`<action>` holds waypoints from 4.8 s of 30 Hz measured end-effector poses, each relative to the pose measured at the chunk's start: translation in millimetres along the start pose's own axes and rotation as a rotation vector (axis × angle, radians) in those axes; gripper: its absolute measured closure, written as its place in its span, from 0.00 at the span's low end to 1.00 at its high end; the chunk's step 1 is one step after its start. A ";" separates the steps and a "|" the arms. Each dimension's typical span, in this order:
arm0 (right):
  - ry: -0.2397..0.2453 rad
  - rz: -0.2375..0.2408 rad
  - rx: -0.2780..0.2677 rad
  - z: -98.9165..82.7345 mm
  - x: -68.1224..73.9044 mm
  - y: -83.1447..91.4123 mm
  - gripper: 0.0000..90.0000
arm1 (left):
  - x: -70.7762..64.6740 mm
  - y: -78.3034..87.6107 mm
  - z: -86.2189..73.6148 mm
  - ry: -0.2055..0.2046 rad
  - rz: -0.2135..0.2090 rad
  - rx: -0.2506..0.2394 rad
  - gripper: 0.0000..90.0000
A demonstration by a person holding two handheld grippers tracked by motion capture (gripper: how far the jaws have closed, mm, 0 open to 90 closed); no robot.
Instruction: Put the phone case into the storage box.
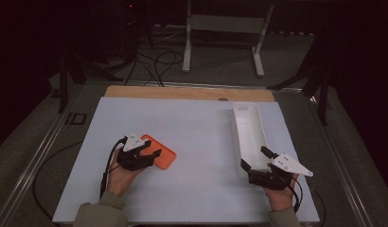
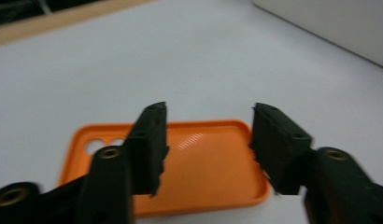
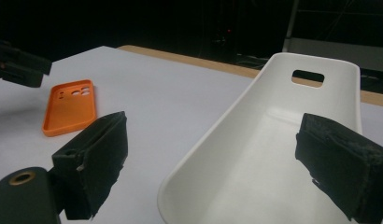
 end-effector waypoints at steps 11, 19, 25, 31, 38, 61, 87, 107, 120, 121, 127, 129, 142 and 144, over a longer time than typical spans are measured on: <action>0.003 0.000 -0.002 0.2 -0.2 0.1 0.10 | -11.0 -16.5 -12.7 -0.006 -0.052 0.105 0.98; 0.003 0.000 -0.001 0.2 -0.1 0.0 0.10 | -16.4 -24.6 -18.7 -0.019 -0.044 0.144 1.00; -0.001 -0.008 -0.006 0.8 -2.3 1.5 0.10 | -21.6 -33.4 -25.3 -0.019 -0.046 0.182 1.00; 0.003 -0.002 -0.008 1.3 -0.1 0.8 0.10 | -23.5 -39.3 -30.6 -0.015 -0.047 0.216 1.00; 0.000 -0.001 -0.008 0.6 -0.3 0.4 0.10 | -25.8 -40.9 -37.7 -0.038 -0.047 0.264 1.00; 0.005 -0.008 -0.012 3.6 -1.7 0.7 0.10 | 18.2 18.9 -69.6 0.059 0.038 0.220 1.00; 0.057 0.017 0.011 6.7 -4.9 -12.5 0.11 | 54.9 27.7 -62.0 0.149 0.094 0.039 0.92; 0.034 0.031 -0.042 2.5 5.1 -0.6 0.10 | 23.0 100.5 -30.5 0.023 0.107 -0.327 0.05; 0.037 0.069 -0.080 -4.8 18.8 0.5 0.10 | 23.2 119.2 -24.2 0.051 0.092 -0.376 0.00; 0.035 0.068 -0.079 -5.5 19.1 0.0 0.10 | 23.2 119.6 -23.4 0.058 0.085 -0.377 0.00; 0.031 0.063 -0.076 -7.6 18.1 -1.8 0.10 | 23.2 119.5 -21.3 0.066 0.080 -0.339 0.00; 0.029 0.064 -0.076 -7.6 17.7 -1.9 0.10 | 23.8 119.4 -21.5 0.068 0.081 -0.338 0.00; 0.030 0.038 -0.076 -5.3 11.6 -5.1 0.11 | 32.7 104.6 -27.1 0.092 0.044 -0.185 0.00; 0.025 0.030 -0.076 -4.6 10.2 -5.1 0.11 | 35.0 102.6 -25.9 0.103 0.036 -0.169 0.00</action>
Point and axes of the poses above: each handheld gripper's, and its own axes: y roughly backward along the jaws, z roughly out of its top, x roughly to its left, the point moved 7 cm from there along -y, roughly forward along the jaws, and after that the axes turned 9 degrees about y, right-handed, at the moved point
